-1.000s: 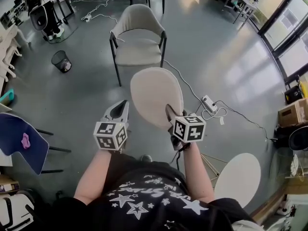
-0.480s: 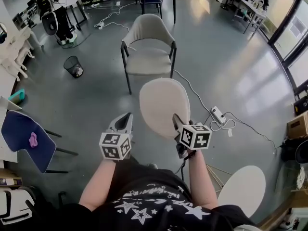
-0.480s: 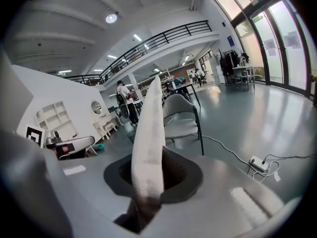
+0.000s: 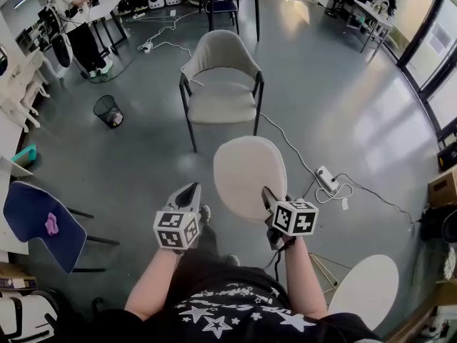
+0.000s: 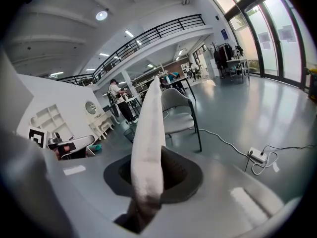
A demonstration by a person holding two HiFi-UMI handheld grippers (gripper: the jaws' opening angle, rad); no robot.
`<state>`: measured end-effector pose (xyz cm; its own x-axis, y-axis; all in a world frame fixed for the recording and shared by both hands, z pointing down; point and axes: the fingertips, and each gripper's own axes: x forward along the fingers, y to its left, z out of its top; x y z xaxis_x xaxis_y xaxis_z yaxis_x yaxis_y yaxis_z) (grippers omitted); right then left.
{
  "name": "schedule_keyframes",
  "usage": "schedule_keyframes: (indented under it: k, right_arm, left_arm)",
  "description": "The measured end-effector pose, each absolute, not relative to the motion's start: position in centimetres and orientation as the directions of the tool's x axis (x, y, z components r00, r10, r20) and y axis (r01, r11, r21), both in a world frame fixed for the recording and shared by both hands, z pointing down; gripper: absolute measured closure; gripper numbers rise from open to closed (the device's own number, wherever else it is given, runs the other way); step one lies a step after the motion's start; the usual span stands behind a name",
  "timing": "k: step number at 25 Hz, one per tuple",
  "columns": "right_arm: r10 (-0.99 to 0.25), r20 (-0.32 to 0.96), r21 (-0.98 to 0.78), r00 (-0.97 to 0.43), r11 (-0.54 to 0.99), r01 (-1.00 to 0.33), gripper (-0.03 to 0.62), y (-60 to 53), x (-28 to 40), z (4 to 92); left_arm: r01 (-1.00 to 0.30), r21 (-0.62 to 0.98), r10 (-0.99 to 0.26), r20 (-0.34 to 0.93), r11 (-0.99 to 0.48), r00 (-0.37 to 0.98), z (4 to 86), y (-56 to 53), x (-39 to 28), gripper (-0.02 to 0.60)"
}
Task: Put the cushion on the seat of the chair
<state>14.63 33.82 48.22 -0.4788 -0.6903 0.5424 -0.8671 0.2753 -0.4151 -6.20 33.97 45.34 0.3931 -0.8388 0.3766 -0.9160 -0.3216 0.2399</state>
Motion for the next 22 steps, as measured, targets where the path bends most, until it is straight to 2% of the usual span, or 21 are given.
schedule_keyframes:
  k: [22]
  right_arm:
    - [-0.699, 0.609, -0.388, -0.374, 0.149, -0.910, 0.536, 14.3, 10.2, 49.0]
  left_arm:
    - [-0.875, 0.288, -0.784, 0.395, -0.390, 0.480, 47.1, 12.6, -12.2, 0.574]
